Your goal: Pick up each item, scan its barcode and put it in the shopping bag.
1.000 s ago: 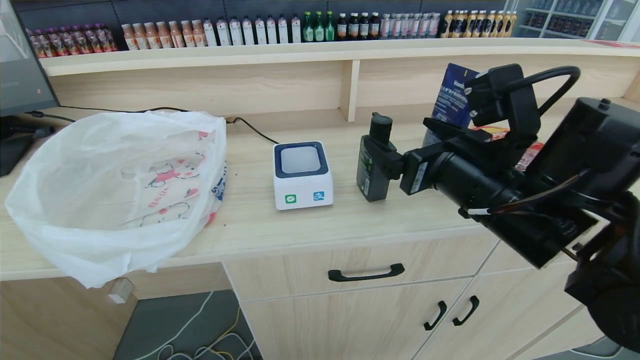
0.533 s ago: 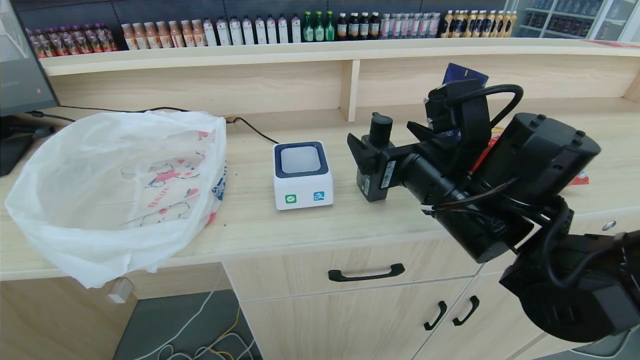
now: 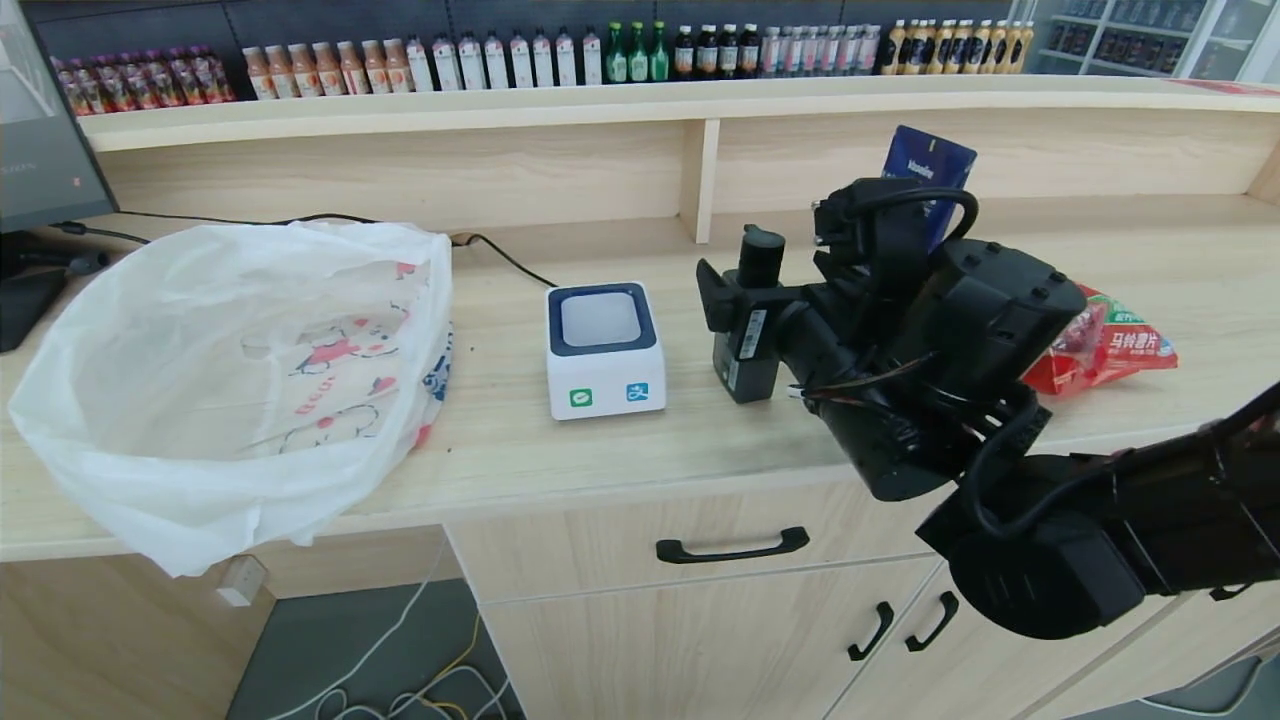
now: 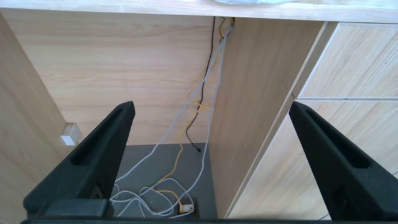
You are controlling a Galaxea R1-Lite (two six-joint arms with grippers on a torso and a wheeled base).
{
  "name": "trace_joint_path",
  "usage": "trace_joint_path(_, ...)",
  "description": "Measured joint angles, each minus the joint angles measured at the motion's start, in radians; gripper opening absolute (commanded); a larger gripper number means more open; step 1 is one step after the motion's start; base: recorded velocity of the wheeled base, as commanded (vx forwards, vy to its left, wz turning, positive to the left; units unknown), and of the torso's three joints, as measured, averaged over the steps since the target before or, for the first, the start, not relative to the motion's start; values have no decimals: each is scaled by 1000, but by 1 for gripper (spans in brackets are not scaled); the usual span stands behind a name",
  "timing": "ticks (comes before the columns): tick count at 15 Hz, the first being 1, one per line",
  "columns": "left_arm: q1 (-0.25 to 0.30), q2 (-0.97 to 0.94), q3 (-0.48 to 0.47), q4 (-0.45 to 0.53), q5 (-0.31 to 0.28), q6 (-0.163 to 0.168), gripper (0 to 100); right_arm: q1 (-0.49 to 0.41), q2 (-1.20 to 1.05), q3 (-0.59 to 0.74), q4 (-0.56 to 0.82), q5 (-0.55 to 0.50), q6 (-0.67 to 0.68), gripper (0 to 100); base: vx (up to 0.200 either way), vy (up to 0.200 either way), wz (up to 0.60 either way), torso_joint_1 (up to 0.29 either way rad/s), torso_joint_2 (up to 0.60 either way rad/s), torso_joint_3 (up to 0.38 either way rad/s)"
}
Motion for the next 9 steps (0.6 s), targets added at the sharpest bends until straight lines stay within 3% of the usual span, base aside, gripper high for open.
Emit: trace_joint_path(9,0,0,0,0,0,0,100,-42,46,30,-31,5,3,100,0,0,0,0,0,0)
